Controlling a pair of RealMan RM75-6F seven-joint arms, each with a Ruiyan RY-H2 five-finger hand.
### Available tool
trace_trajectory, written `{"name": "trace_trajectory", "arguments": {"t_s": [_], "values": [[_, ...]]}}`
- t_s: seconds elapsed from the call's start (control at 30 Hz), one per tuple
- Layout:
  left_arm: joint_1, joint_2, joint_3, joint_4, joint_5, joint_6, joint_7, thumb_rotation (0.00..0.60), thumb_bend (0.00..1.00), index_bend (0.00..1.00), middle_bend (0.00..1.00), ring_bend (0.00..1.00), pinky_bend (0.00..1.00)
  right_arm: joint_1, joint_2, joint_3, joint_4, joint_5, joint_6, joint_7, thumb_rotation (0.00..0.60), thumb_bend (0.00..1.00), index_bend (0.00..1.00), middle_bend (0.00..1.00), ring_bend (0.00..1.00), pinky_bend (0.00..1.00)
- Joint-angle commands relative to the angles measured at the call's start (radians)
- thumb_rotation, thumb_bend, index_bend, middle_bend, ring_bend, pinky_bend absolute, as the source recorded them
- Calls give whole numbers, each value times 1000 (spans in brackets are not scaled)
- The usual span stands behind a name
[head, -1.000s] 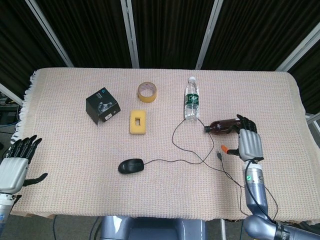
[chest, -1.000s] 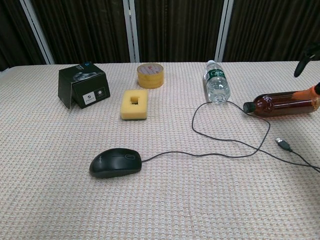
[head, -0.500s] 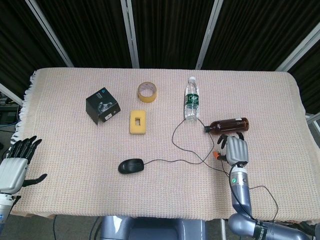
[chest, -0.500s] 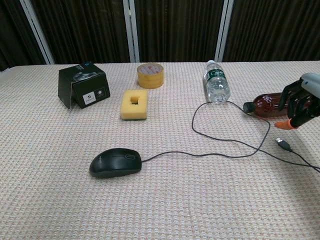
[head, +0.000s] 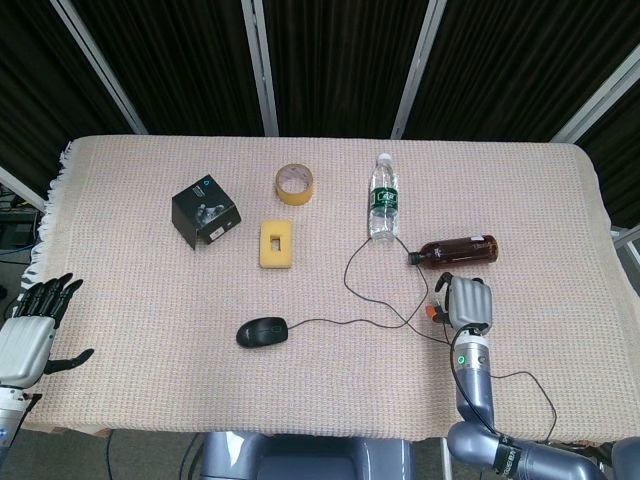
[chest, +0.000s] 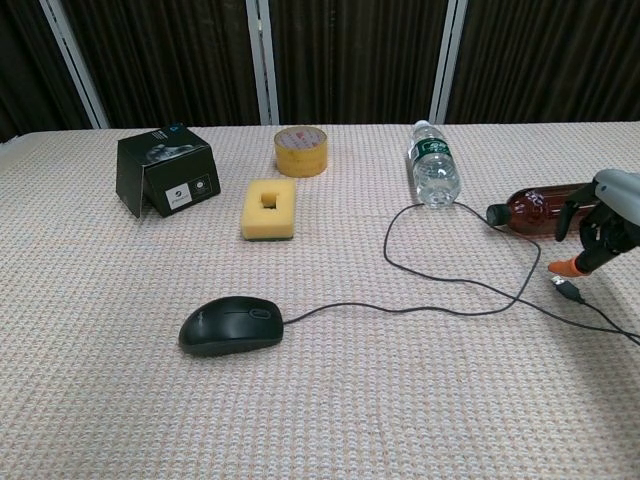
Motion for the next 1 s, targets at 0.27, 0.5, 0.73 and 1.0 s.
{"name": "trace_trajectory", "arguments": {"t_s": [0.27, 0.5, 0.73, 1.0], "values": [[0, 0, 1, -4, -1, 0, 2, 600, 142, 71, 0, 0, 0, -14, 1, -7, 2, 52, -12, -24, 600, 170, 466, 727, 599, 343], [-1, -1, 1, -4, -1, 0, 2, 600, 142, 74, 0, 0, 0, -14, -12, 4, 13, 111, -27, -38, 600, 170, 411, 711, 587, 343], [-3, 1, 1, -8, -5, -4, -2, 600, 143, 76, 0, 0, 0, -1, -41, 16, 59, 123, -37, -36, 600, 170, 423, 710, 585, 343], [-2, 4, 1, -11, -9, -7, -10, 600, 143, 77, 0, 0, 0, 6, -64, 22, 105, 129, -43, -33, 600, 170, 448, 710, 585, 343]]}}
